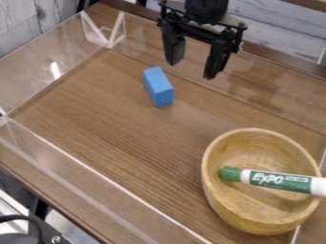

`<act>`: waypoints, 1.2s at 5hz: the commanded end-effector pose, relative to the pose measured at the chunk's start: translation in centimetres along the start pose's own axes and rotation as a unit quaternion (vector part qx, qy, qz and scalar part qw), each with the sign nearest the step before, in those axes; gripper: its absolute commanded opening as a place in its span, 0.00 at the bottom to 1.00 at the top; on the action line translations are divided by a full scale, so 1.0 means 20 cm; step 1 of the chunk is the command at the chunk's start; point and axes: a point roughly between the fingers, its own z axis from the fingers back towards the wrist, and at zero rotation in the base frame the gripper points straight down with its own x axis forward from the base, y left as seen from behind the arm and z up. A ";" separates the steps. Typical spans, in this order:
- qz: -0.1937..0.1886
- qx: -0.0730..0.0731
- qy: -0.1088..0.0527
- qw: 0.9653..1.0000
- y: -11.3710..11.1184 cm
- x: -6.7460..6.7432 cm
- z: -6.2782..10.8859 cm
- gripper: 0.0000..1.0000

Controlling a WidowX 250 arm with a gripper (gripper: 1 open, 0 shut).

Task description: Remove the green marker from inside the brown bowl and put it on the table

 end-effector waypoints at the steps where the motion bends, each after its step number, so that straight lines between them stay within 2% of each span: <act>1: -0.034 0.000 0.008 0.999 -0.04 -0.02 -0.03 1.00; 2: -0.122 0.001 0.010 0.992 -0.16 -0.07 -0.04 1.00; 3: -0.229 0.006 0.003 0.974 -0.29 -0.14 -0.04 1.00; 4: -0.320 0.011 0.001 0.947 -0.39 -0.18 -0.04 1.00; 5: -0.388 0.015 -0.001 0.921 -0.45 -0.20 -0.05 1.00; 6: -0.454 0.020 -0.006 0.891 -0.52 -0.22 -0.08 1.00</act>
